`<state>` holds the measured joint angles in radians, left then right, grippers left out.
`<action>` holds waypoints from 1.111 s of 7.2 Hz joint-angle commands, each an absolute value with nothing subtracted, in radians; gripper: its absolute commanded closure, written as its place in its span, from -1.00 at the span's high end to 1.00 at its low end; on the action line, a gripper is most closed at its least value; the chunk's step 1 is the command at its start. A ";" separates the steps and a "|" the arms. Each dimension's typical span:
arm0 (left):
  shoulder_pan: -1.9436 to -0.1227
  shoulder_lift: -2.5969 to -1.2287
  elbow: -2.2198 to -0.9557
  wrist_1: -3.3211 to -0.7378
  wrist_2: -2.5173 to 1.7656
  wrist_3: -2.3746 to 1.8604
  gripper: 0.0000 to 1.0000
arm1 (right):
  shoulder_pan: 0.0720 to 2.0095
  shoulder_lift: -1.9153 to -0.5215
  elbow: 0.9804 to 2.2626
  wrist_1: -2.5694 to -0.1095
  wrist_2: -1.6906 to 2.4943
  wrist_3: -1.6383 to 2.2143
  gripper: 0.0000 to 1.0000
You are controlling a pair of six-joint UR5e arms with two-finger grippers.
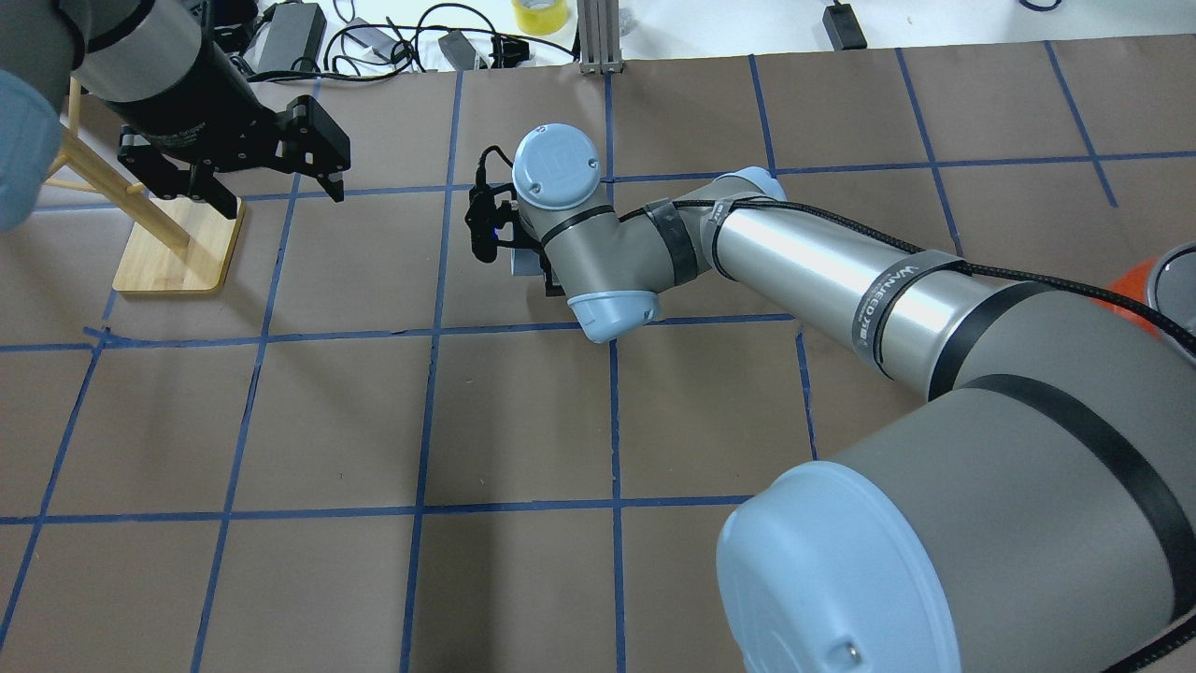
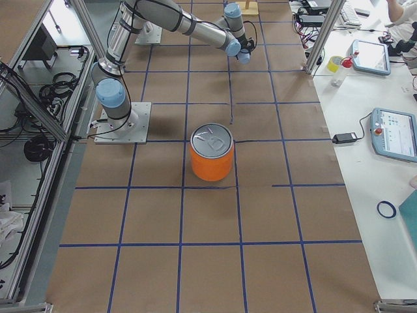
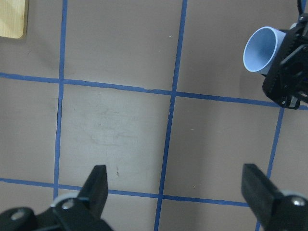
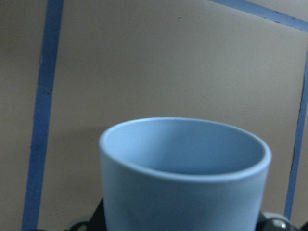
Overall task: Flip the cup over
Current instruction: 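Lay the cup on its side and open the right gripper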
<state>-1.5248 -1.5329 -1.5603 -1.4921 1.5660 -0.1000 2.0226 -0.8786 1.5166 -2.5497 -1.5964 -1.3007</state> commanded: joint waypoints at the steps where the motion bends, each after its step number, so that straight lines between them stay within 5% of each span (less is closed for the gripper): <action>1: -1.526 -1.529 -1.552 -1.512 1.559 -0.127 1.00 | 2.025 -0.877 1.523 -2.540 -1.598 -1.321 -0.46; 2: -1.526 -1.529 -1.554 -1.509 1.552 -0.205 1.00 | 2.025 -0.877 1.522 -2.496 -1.597 -1.319 -0.44; 3: -1.526 -1.531 -1.560 -1.509 1.558 -0.203 1.00 | 2.025 -0.876 1.522 -2.494 -1.592 -1.319 -0.21; 5: -1.526 -1.534 -1.562 -1.512 1.554 -0.108 1.00 | 2.025 -0.877 1.520 -2.496 -1.586 -1.319 0.43; 6: -1.526 -1.534 -1.562 -1.514 1.557 -0.103 1.00 | 2.025 -0.874 1.520 -2.503 -1.585 -1.321 0.99; 8: -1.526 -1.539 -1.560 -1.514 1.555 -0.051 1.00 | 2.025 -0.877 1.520 -2.505 -1.585 -1.309 1.00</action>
